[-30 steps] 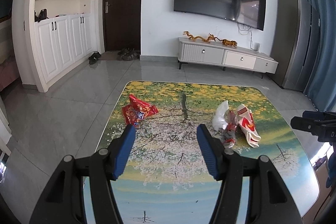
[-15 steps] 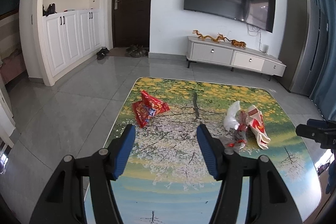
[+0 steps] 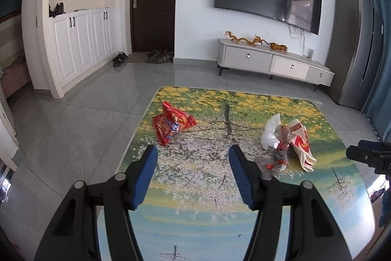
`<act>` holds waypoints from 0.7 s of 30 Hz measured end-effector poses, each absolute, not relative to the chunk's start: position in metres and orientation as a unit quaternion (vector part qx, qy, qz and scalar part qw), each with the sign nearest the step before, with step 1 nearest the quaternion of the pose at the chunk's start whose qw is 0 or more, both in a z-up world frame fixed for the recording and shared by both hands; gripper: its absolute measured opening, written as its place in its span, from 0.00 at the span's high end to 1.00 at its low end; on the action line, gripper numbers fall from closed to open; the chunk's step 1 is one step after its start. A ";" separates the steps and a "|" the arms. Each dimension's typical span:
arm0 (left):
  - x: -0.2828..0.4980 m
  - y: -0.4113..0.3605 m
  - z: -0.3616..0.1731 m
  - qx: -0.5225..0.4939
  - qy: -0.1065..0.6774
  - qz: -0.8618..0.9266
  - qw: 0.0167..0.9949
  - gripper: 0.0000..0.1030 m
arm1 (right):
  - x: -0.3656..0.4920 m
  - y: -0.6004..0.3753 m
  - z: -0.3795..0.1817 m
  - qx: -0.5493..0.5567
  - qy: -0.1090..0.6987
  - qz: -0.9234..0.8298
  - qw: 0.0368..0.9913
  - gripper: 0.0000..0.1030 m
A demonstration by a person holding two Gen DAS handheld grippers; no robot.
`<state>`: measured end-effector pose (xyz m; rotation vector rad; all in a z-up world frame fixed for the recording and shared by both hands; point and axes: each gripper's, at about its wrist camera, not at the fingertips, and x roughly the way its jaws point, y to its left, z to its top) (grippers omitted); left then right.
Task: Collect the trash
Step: 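Grasp the clear wrapper with the left gripper while the right grasps the white-and-red paper bag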
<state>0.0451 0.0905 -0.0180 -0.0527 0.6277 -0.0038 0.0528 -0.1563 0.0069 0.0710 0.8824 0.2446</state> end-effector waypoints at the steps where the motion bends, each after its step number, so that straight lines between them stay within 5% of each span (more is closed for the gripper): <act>1: 0.046 0.089 -0.020 -0.027 0.311 -0.006 0.950 0.43 | 0.053 -0.158 0.006 0.035 0.427 0.119 0.896 0.13; 21: 0.122 -0.032 -0.085 0.038 0.414 -0.234 0.879 0.44 | 0.155 -0.196 -0.058 0.109 0.477 0.164 0.856 0.23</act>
